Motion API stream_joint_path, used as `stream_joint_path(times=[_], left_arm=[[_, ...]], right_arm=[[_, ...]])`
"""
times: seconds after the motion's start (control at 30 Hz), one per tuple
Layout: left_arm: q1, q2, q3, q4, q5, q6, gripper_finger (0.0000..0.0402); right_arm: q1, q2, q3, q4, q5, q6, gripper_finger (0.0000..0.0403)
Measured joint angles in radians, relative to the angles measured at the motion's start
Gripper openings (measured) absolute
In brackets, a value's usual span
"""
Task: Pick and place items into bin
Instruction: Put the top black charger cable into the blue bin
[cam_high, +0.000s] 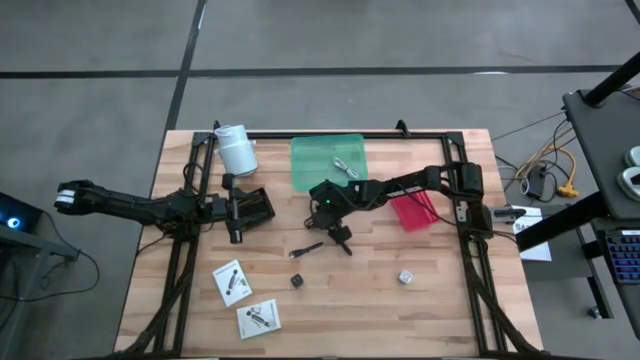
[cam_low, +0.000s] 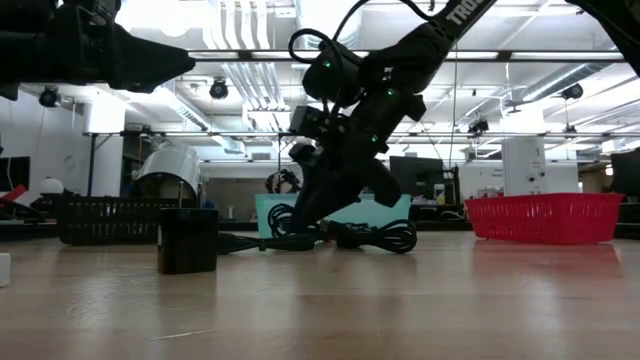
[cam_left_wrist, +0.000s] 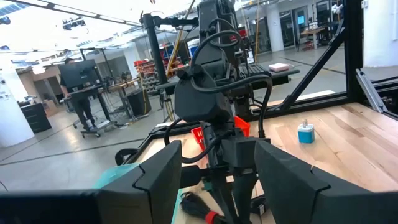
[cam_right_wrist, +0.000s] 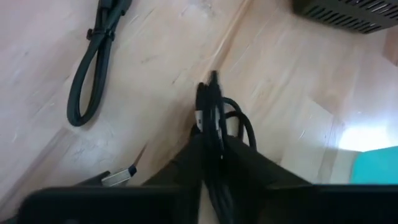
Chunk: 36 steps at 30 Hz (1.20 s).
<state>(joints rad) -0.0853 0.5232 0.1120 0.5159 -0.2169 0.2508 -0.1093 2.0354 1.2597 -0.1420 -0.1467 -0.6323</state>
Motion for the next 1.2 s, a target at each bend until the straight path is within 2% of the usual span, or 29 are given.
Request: stream_joint_path(times=[0.07, 0.27, 0.47, 0.53, 0.67, 0.77, 0.97, 1.2], left_arm=[[0.0, 0.0, 0.0, -0.001, 0.0, 0.0, 0.0187], [0.0, 0.0, 0.0, 0.0, 0.0, 0.0, 0.0187], [0.0, 0.0, 0.0, 0.0, 0.0, 0.0, 0.0187], [0.0, 0.0, 0.0, 0.0, 0.0, 0.0, 0.0187], [0.0, 0.001, 0.0, 0.0, 0.0, 0.0, 0.0187], [0.0, 0.0, 0.0, 0.0, 0.0, 0.0, 0.0187], [0.0, 0.0, 0.0, 0.0, 0.0, 0.0, 0.0187], [0.0, 0.0, 0.0, 0.0, 0.0, 0.0, 0.0187]], right_arm=[[0.0, 0.0, 0.013, -0.026, 0.0, -0.004, 0.0019], [0.002, -0.015, 0.071, -0.135, 0.0, -0.022, 0.0015], [0.005, -0.11, 0.133, -0.227, 0.008, 0.001, 0.0014], [0.005, -0.152, 0.136, -0.229, 0.035, -0.003, 0.0014], [-0.009, -0.221, 0.14, -0.214, 0.162, -0.027, 0.0013], [-0.04, -0.246, 0.139, -0.19, 0.207, -0.028, 0.0013], [-0.133, -0.242, 0.138, -0.167, 0.207, -0.021, 0.0013], [-0.254, -0.192, 0.137, -0.128, 0.133, -0.025, 0.0013]])
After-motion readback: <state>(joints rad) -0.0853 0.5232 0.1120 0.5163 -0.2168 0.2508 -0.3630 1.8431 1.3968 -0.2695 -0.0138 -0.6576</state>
